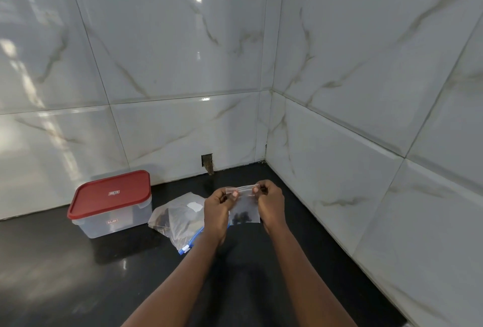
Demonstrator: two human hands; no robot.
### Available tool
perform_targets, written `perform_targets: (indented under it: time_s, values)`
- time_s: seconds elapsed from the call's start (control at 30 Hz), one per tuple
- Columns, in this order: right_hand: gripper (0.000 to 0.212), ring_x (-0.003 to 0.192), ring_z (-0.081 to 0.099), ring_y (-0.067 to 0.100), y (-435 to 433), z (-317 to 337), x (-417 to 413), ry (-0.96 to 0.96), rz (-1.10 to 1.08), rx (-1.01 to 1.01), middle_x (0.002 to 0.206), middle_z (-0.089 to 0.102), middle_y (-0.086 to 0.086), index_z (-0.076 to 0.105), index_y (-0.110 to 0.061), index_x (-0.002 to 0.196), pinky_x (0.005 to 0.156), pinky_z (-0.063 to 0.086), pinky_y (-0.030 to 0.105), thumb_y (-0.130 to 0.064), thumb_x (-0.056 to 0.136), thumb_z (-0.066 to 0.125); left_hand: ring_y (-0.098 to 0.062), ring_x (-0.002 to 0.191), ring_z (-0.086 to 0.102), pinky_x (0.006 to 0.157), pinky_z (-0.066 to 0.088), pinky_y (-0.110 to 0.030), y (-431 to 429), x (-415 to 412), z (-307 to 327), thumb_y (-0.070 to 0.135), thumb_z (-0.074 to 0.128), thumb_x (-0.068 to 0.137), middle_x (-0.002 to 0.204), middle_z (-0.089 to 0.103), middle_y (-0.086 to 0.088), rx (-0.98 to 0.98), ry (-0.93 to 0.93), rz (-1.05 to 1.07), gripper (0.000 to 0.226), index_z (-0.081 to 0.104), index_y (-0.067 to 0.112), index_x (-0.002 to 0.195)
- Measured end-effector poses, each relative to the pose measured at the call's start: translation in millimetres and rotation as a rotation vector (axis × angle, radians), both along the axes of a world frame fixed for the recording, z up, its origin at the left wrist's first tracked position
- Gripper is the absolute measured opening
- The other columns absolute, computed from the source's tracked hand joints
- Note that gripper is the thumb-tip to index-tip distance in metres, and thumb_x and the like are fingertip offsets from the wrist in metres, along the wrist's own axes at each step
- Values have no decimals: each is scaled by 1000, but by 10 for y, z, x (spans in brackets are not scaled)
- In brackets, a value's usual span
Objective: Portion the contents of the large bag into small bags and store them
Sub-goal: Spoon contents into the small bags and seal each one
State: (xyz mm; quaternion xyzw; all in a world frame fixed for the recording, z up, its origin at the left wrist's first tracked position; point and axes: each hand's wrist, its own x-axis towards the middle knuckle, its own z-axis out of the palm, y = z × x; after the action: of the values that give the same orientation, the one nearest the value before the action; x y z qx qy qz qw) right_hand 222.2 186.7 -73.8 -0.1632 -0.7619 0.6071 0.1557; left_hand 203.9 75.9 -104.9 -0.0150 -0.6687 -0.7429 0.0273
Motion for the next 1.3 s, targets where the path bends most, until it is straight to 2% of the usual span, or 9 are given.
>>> perform_targets:
  time_s: [0.1, 0.2, 0.33, 0.5, 0.8, 0.97, 1.07, 1.23, 1.3]
  values:
    - [12, 84, 58, 18, 15, -46, 44, 2, 30, -102, 88, 62, 5, 58, -15, 84, 76, 51, 32, -6, 92, 54, -24, 86, 65, 73, 56, -31, 62, 36, -37, 13, 56, 91, 92, 68, -13, 7, -49, 28, 12, 64, 5, 96]
    - [11, 83, 61, 18, 31, -105, 93, -15, 94, -129, 86, 66, 6, 62, -13, 83, 69, 51, 25, -5, 89, 59, -27, 88, 63, 82, 55, -43, 128, 53, -44, 14, 54, 92, 89, 66, -11, -81, -60, 53, 11, 63, 15, 87]
    - [24, 81, 59, 15, 63, -160, 112, -58, 21, -81, 88, 63, 6, 61, -17, 78, 66, 50, 23, 3, 88, 51, -23, 88, 62, 79, 55, -37, 179, 104, -33, 13, 54, 92, 88, 65, -7, -179, -31, 27, 11, 60, 18, 85]
    - [31, 80, 60, 18, 68, -177, 121, -45, -48, -152, 84, 65, 8, 62, -19, 71, 73, 53, 31, 7, 83, 50, -12, 80, 61, 55, 48, -13, 209, 155, -24, 17, 62, 87, 88, 65, -3, -122, -86, -28, 12, 62, 11, 98]
    - [18, 88, 57, 16, 50, -218, 146, -44, 102, -284, 86, 63, 2, 62, -15, 82, 82, 49, 29, 1, 88, 58, -18, 79, 61, 63, 52, -27, 188, 102, -21, 14, 65, 85, 85, 65, -6, -208, -119, 18, 2, 63, 15, 84]
    - [19, 83, 58, 15, 45, -226, 98, -42, 41, -254, 81, 62, 1, 63, -13, 79, 64, 47, 16, 3, 87, 58, -28, 85, 64, 79, 54, -51, 204, 120, -64, 15, 62, 87, 85, 67, -10, -221, -125, 13, 8, 62, 18, 79]
    - [19, 80, 62, 14, 97, -258, 110, -52, -14, -294, 85, 66, 2, 66, -16, 78, 61, 47, 16, -1, 88, 59, -25, 87, 64, 80, 55, -49, 212, 96, -58, 23, 60, 89, 86, 67, -6, -176, -146, 19, 9, 63, 19, 82]
    - [20, 90, 65, 17, 266, -334, 82, -97, -49, -173, 100, 68, 7, 69, -12, 99, 80, 58, 34, -2, 92, 53, -21, 91, 65, 84, 55, -42, 239, 41, -75, 22, 60, 89, 96, 69, -6, -181, -108, -4, 11, 65, 14, 95]
    - [17, 87, 65, 17, 335, -345, 79, -92, -85, -132, 97, 67, 7, 64, -21, 85, 81, 58, 36, -7, 91, 56, -20, 91, 65, 85, 55, -40, 270, 10, -91, 21, 64, 86, 98, 69, -6, -193, -115, 28, 14, 65, 14, 98]
